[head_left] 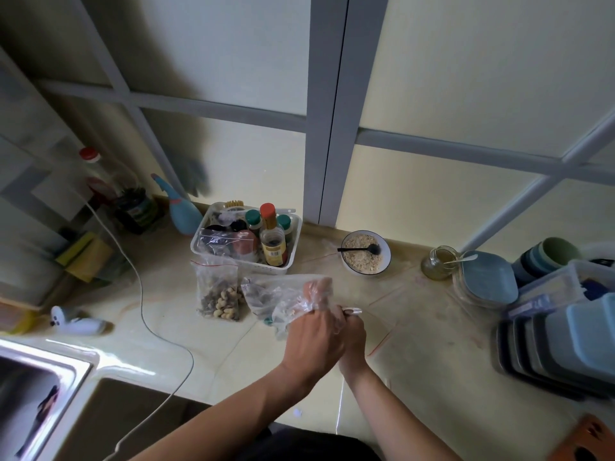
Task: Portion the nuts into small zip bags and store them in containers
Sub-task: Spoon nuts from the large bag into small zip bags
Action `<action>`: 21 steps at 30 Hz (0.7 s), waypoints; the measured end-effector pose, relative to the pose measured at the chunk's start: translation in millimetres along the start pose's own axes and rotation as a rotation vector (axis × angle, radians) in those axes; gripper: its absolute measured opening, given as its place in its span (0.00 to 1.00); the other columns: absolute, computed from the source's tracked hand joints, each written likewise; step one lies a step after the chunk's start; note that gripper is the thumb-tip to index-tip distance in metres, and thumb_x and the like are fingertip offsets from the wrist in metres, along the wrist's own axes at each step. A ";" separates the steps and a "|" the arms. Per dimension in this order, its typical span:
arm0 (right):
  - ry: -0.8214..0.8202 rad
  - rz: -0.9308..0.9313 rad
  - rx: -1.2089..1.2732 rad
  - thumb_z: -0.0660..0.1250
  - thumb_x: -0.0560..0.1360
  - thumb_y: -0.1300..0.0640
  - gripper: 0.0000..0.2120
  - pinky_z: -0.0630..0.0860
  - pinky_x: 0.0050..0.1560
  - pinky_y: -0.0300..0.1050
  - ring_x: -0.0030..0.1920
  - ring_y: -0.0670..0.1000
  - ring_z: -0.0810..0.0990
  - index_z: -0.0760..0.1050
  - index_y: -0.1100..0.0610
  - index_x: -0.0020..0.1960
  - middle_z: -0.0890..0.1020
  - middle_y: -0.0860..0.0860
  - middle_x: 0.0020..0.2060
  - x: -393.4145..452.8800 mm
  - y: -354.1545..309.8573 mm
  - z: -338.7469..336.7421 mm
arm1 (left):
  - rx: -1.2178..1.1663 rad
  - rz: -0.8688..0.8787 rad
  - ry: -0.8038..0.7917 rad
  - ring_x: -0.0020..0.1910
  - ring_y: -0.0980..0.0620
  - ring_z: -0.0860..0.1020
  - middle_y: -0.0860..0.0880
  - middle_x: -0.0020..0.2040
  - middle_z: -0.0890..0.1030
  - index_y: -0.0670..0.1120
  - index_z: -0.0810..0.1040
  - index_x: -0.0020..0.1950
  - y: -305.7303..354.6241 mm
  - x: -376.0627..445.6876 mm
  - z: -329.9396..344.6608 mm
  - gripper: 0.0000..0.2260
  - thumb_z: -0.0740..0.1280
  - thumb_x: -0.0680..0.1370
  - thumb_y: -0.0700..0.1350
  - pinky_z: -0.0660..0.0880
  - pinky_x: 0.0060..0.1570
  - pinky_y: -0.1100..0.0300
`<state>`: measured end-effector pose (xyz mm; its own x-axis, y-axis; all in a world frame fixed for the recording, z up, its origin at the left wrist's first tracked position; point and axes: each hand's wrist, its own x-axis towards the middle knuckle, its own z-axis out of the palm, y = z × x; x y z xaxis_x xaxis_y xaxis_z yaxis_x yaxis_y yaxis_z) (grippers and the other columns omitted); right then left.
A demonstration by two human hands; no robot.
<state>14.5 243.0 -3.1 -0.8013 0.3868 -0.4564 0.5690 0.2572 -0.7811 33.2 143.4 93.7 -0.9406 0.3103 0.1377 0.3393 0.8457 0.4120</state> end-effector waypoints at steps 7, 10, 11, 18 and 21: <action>-0.122 0.094 0.403 0.62 0.83 0.60 0.18 0.68 0.29 0.40 0.23 0.43 0.74 0.76 0.54 0.35 0.77 0.45 0.23 -11.4 -11.9 -0.8 | -0.138 -0.203 0.081 0.24 0.43 0.72 0.46 0.26 0.74 0.40 0.70 0.62 -19.4 17.2 -3.3 0.18 0.61 0.73 0.44 0.65 0.24 0.57; -0.143 0.135 0.475 0.61 0.83 0.60 0.13 0.66 0.27 0.40 0.23 0.46 0.76 0.78 0.59 0.42 0.80 0.48 0.25 -9.5 -10.2 1.6 | -0.120 -0.250 0.081 0.26 0.43 0.72 0.44 0.30 0.76 0.37 0.67 0.68 -21.3 23.0 -10.6 0.24 0.62 0.73 0.42 0.66 0.25 0.56; -0.137 0.147 0.474 0.61 0.83 0.61 0.11 0.67 0.26 0.39 0.24 0.47 0.78 0.79 0.60 0.45 0.81 0.50 0.27 -8.6 -8.3 2.8 | -0.122 -0.274 0.068 0.26 0.43 0.72 0.43 0.31 0.77 0.37 0.69 0.67 -21.6 24.2 -12.6 0.22 0.64 0.74 0.41 0.67 0.25 0.55; -0.107 0.199 0.507 0.59 0.84 0.56 0.14 0.74 0.29 0.38 0.32 0.54 0.85 0.82 0.61 0.50 0.85 0.57 0.37 -3.8 4.2 -1.0 | -0.068 -0.384 0.017 0.28 0.39 0.76 0.40 0.29 0.78 0.34 0.77 0.47 -56.2 8.0 -2.1 0.13 0.72 0.73 0.44 0.65 0.29 0.57; -0.072 0.161 0.471 0.59 0.84 0.56 0.14 0.74 0.30 0.38 0.32 0.54 0.85 0.82 0.61 0.50 0.86 0.56 0.35 -0.9 4.3 -7.8 | -0.185 -0.473 0.088 0.41 0.38 0.80 0.38 0.54 0.79 0.38 0.73 0.63 -67.3 0.3 -4.4 0.22 0.63 0.75 0.52 0.77 0.35 0.51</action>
<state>19.1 250.6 -2.7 -0.7303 0.3223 -0.6023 0.5546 -0.2350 -0.7982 10.0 84.7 69.9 -0.9908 -0.1316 -0.0304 -0.1234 0.7913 0.5989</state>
